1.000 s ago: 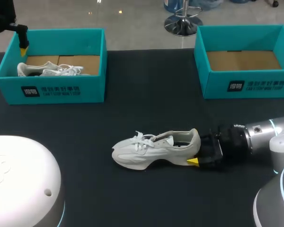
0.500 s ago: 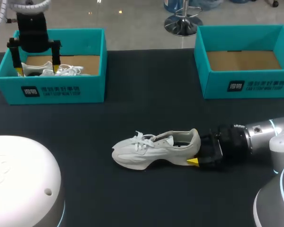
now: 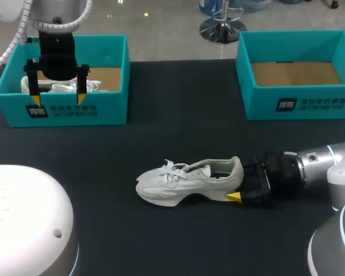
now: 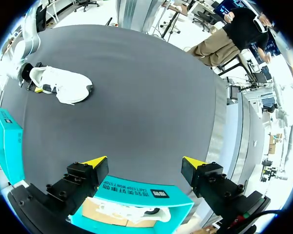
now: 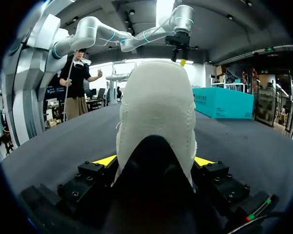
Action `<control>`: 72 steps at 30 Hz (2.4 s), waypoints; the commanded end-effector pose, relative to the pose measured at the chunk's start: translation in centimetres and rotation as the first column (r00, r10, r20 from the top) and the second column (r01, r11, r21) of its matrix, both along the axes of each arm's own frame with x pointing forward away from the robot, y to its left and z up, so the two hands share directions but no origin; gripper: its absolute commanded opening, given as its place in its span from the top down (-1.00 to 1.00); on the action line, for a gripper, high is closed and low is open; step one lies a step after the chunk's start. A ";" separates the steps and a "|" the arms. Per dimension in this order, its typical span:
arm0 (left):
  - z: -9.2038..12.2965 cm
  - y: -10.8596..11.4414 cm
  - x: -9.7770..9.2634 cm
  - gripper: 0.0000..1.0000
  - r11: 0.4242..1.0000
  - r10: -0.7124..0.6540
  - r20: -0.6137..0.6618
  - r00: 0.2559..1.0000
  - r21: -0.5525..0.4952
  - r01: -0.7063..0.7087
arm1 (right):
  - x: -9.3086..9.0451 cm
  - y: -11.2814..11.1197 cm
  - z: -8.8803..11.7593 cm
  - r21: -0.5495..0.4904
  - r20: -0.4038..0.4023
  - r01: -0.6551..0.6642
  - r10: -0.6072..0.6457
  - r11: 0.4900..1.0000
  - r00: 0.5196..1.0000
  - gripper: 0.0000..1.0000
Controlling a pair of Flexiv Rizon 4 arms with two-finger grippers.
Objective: Take the shoe out of the shoebox, open the shoe tongue, remove and reinsert the insole, then place the shoe into the shoebox
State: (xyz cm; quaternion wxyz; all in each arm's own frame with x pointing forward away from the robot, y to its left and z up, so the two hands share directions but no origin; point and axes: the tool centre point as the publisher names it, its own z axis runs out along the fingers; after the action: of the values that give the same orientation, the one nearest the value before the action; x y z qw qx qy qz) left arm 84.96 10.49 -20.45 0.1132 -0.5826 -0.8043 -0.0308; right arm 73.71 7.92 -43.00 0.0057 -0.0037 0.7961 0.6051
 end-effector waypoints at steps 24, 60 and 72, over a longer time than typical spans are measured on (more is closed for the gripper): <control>-4.1 -15.4 -8.6 -1.00 0.232 0.957 0.194 0.216 -0.065 -0.970 | 0.0 0.2 -0.2 -0.004 -0.001 0.000 0.000 1.000 1.000 1.00; -2.2 -21.6 -13.8 -1.00 -0.815 0.418 0.203 -0.885 -0.346 -0.464 | 0.0 0.2 -0.2 -0.004 -0.001 0.000 0.000 1.000 1.000 1.00; -2.2 -21.6 -13.8 -1.00 -0.815 0.418 0.203 -0.885 -0.346 -0.464 | 0.0 0.2 -0.2 -0.004 -0.001 0.000 0.000 1.000 1.000 1.00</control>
State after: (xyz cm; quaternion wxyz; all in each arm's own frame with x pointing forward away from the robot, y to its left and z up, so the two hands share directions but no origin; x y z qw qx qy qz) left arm 71.58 -11.04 -22.71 -0.0308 0.5126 -0.8557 -0.0639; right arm 73.71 7.92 -42.99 0.0051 -0.0038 0.7966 0.6044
